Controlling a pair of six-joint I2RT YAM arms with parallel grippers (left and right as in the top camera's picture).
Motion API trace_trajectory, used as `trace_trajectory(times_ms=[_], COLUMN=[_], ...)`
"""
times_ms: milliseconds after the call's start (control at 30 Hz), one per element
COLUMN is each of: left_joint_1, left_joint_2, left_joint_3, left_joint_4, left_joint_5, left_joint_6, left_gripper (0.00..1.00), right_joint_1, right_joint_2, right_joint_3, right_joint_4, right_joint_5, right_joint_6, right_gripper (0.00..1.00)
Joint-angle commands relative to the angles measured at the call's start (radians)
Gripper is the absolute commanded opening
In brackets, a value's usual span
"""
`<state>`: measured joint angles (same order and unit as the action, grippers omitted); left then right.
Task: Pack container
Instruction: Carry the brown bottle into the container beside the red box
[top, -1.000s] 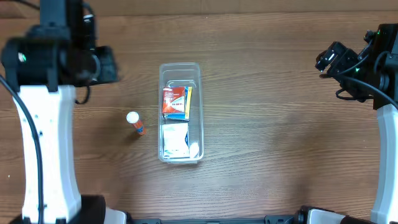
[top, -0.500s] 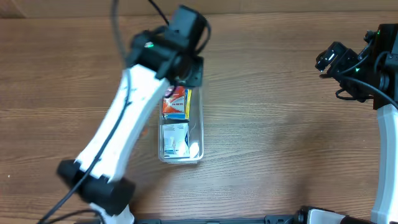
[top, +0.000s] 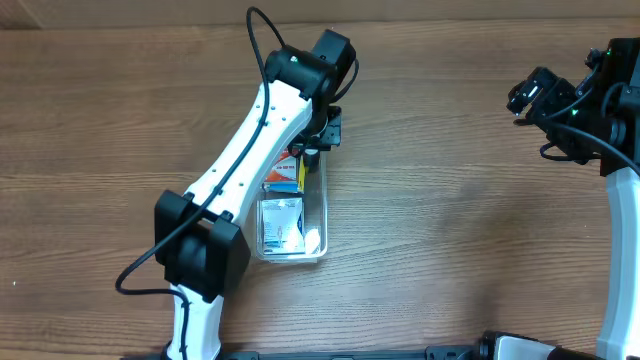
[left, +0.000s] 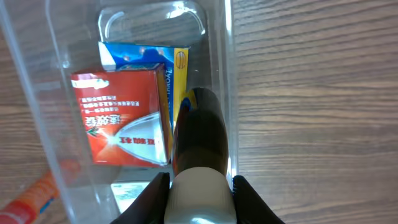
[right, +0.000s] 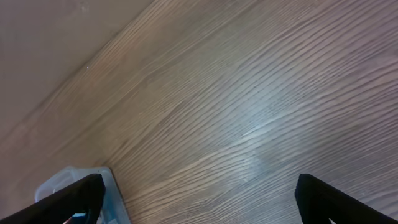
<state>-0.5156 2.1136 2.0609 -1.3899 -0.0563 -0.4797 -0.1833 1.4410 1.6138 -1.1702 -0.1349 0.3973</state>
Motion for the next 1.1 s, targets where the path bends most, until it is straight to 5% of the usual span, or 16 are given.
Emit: trace_trajectory(times_ms=[0, 367, 533, 1067], left_joint_1=[-0.005, -0.009, -0.009, 0.020], left_joint_2=[0.025, 0.062, 0.053, 0.013], left_joint_3=[-0.013, -0.032, -0.031, -0.078], left_joint_4=[0.014, 0.040, 0.050, 0.033], left_joint_5=[0.025, 0.029, 0.165, 0.099], left_joint_6=[-0.080, -0.093, -0.015, 0.092], left_gripper=[0.19, 0.26, 0.20, 0.28], right_joint_1=[-0.002, -0.002, -0.002, -0.002], right_joint_2=[-0.006, -0.006, -0.006, -0.006], right_joint_3=[0.002, 0.002, 0.002, 0.002], right_joint_4=[0.005, 0.005, 0.005, 0.005], right_joint_5=[-0.009, -0.009, -0.009, -0.009], right_joint_6=[-0.005, -0.005, -0.005, -0.005], right_gripper=[1.00, 1.00, 1.00, 1.00])
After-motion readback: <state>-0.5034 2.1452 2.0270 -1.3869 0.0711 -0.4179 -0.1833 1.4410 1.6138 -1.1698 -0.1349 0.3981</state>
